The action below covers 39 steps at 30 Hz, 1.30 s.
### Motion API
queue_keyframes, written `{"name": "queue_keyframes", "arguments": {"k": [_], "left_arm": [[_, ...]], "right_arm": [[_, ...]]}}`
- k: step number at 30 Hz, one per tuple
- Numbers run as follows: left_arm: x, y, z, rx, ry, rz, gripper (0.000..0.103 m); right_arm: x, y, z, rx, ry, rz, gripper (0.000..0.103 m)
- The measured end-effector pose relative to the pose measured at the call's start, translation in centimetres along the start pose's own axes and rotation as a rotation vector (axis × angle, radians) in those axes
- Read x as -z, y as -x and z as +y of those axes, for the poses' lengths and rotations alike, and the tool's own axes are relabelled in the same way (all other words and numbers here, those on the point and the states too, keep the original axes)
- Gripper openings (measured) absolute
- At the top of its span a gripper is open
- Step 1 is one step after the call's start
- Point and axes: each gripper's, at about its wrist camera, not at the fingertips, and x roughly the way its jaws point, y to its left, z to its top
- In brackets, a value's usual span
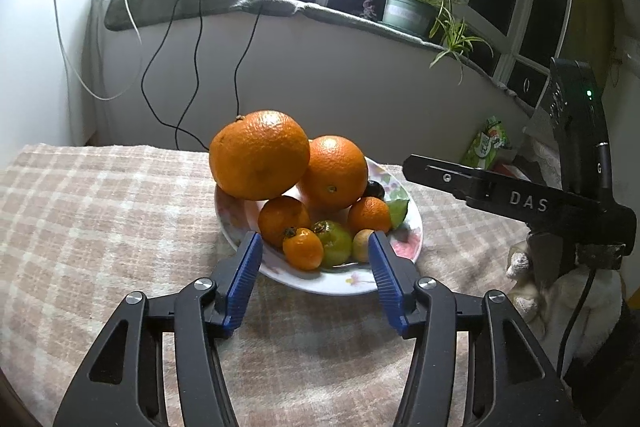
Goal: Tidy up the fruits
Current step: 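Carry the tangerine and plum into the plate and open both tools, then withdraw both tools from the plate toward the loose kiwi and dark plum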
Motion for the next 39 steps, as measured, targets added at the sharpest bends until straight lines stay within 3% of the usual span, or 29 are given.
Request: {"name": "queue_keyframes", "arguments": {"k": [2, 6, 21, 29, 39], "left_arm": [[0.0, 0.6, -0.2, 0.000, -0.012, -0.006, 0.061], [0.0, 1.6, -0.6, -0.008, -0.016, -0.019, 0.061], [1.3, 5.9, -2.0, -0.074, -0.062, -0.045, 0.061], [1.6, 8.3, -2.6, -0.108, -0.095, -0.079, 0.061], [2.0, 9.4, -1.3, -0.128, -0.098, -0.091, 0.061]], "right_arm": [[0.1, 0.7, -0.1, 0.001, -0.016, -0.013, 0.083], [0.3, 2.2, -0.5, -0.013, -0.064, -0.032, 0.089], [2.1, 7.0, 0.6, -0.008, -0.050, -0.068, 0.093], [2.9, 8.2, 1.7, -0.037, -0.043, -0.080, 0.099], [3.7, 8.0, 4.3, -0.076, 0.007, -0.066, 0.099]]}}
